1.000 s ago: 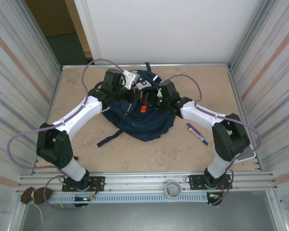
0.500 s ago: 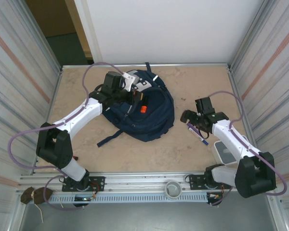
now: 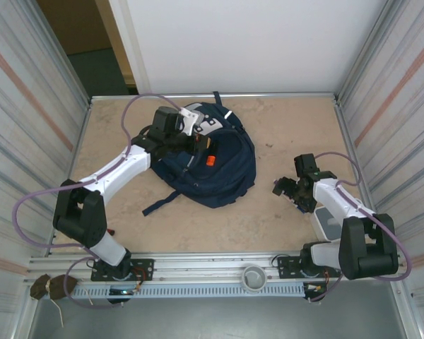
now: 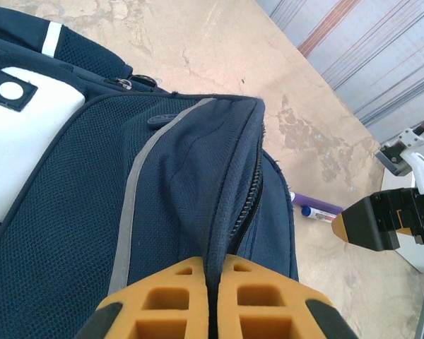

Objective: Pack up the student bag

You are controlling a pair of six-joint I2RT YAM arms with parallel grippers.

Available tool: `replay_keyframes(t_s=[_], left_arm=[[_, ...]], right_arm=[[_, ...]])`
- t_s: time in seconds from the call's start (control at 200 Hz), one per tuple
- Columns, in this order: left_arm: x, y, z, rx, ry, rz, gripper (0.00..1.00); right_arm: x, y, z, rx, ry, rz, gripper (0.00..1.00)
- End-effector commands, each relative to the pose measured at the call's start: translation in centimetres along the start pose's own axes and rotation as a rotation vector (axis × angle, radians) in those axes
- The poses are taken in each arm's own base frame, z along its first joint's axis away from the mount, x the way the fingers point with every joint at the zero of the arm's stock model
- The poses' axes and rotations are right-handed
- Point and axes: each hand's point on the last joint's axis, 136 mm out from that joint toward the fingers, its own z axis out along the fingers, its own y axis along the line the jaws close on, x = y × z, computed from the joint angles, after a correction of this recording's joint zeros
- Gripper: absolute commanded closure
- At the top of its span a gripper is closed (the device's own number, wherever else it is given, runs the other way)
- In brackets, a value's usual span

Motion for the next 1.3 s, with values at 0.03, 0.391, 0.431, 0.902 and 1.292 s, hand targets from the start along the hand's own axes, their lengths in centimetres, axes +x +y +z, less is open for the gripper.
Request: replay_keyframes(t_s=[0.03,0.391,0.431,0.902,1.292], left_arm=[[-2.0,-0.8,-1.0,0.031,-0.071,0.028,1.00],[-1.6,-0.7,-0.9,0.030,-0.065,0.027,1.00],[-1.7,-0.7,-0.9,0.030,-0.067,0.028,1.00],[-1.4,-0.9,-1.3,0.028,-0.068,0.031,1.00],[-2.0,-1.2,-1.8,0.029,-0.079,0.041,1.00]], right_arm=[[1.3,-0.4,0.4,0.000,0.035,-0.006,0.01],[4.3,2.0,-0.3,-0.065,0.080,-0.102,0.02],[4.6,2.7,-0.4,-0.079,0.084,-0.125,0.03],[7.8,6.2,1.7,0.088,0.125,-0.434,0.55],[7.4,12.1,-2.5,-0.072,0.048,-0.550,0.90]])
